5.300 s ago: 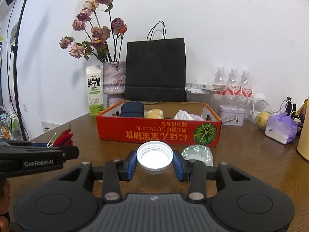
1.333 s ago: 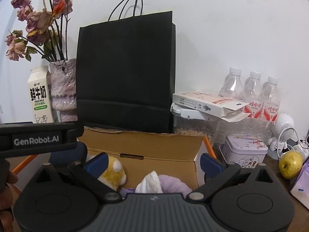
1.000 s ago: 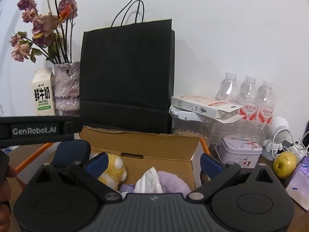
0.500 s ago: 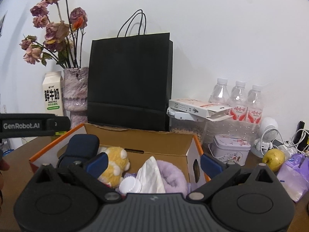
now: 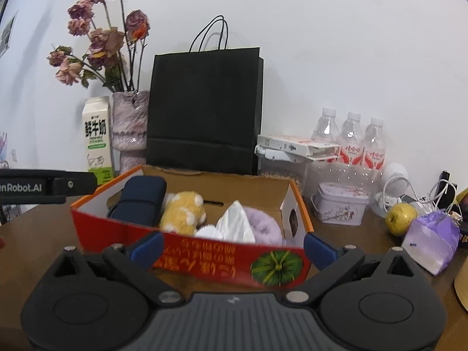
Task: Organize objects
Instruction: 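Move both tools back from the box toward the beige block and wrapped ball, then grasp the beige block with the left tool while the right tool grasps the iridescent ball, then lift the block and ball and carry them into the red box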
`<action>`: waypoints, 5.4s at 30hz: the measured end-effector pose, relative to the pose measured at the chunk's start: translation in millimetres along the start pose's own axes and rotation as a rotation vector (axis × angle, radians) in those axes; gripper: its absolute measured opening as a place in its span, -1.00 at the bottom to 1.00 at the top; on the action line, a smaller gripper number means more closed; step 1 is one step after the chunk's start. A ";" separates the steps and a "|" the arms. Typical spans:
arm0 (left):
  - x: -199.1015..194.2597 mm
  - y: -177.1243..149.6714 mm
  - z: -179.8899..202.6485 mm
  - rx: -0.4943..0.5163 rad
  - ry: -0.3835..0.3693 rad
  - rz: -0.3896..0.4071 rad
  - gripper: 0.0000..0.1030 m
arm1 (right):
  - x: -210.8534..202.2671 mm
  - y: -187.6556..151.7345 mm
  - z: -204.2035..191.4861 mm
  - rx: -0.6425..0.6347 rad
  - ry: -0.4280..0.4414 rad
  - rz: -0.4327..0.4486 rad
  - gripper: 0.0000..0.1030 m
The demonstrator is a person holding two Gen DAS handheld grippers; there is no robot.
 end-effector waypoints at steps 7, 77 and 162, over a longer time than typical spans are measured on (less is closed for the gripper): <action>-21.7 -18.9 -0.7 0.023 -0.014 -0.023 1.00 | -25.3 -17.7 -2.6 0.004 0.008 -0.015 0.98; -64.7 -81.1 14.0 0.126 -0.091 -0.147 -0.39 | -100.0 -99.7 4.6 0.113 -0.042 -0.159 0.98; -103.5 -58.0 20.7 0.068 -0.050 -0.017 -0.39 | -110.6 -45.8 -26.7 0.060 0.039 0.106 -0.30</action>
Point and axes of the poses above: each gripper's, at about its wrist camera, not at the fingertips, and x roughly the way its jaws point, z to its right, y to its top, the point moved 4 cm from there along x, roughly the way its jaws point, and after that the axes turned 2 degrees about -y, right-handed, at the moved point
